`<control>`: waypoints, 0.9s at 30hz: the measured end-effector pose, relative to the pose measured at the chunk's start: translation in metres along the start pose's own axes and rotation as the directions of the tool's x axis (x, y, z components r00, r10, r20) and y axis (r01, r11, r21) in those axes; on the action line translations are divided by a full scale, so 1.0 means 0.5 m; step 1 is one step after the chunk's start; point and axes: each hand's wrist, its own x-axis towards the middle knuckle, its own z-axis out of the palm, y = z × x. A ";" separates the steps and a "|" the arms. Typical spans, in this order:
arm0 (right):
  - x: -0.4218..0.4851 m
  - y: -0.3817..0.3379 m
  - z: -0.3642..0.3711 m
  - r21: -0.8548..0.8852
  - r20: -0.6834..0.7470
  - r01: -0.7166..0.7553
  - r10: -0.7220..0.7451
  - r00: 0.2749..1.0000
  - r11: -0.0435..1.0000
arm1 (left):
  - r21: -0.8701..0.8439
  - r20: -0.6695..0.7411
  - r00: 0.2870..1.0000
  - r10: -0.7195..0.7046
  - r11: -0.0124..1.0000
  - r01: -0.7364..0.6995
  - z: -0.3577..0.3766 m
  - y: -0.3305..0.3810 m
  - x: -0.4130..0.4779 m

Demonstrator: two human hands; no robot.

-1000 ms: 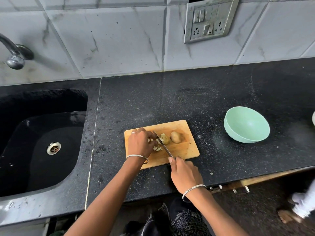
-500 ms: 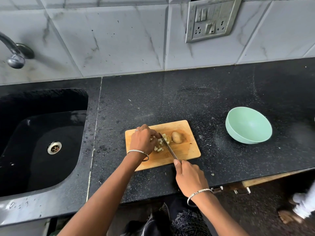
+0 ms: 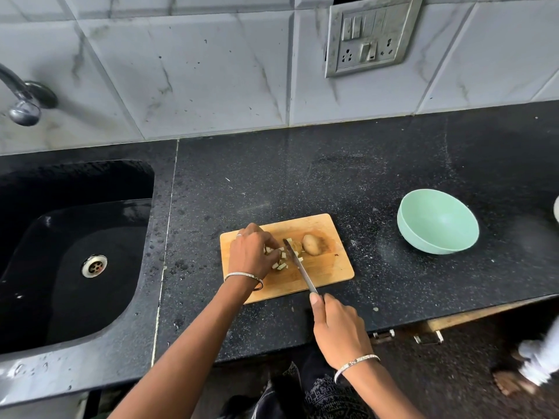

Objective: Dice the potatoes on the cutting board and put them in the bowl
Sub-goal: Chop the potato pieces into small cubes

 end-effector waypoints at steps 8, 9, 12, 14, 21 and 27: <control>0.029 -0.030 0.001 -0.021 0.035 -0.003 0.004 0.999 1.000 | -0.068 -0.049 0.996 -0.071 0.995 0.068 0.011 -0.002 -0.004; 0.031 -0.032 -0.002 -0.033 0.038 -0.001 0.002 0.999 0.999 | -0.064 -0.053 0.996 -0.077 0.995 0.073 0.012 0.000 -0.004; 0.039 -0.038 -0.014 -0.057 0.055 -0.007 0.010 0.998 0.998 | -0.067 -0.069 0.994 -0.086 0.994 0.082 0.013 0.003 -0.004; 0.045 -0.038 -0.024 -0.064 0.076 -0.017 0.022 0.997 0.998 | -0.064 -0.069 0.993 -0.096 0.994 0.091 0.014 0.003 -0.002; 0.064 -0.046 -0.039 -0.145 0.077 0.021 -0.010 0.997 0.989 | -0.056 -0.057 0.991 -0.117 0.992 0.114 0.017 0.007 0.001; 0.062 -0.053 -0.029 -0.188 0.056 0.048 -0.038 0.998 0.981 | -0.001 -0.019 0.992 -0.126 0.992 0.126 0.014 0.010 0.003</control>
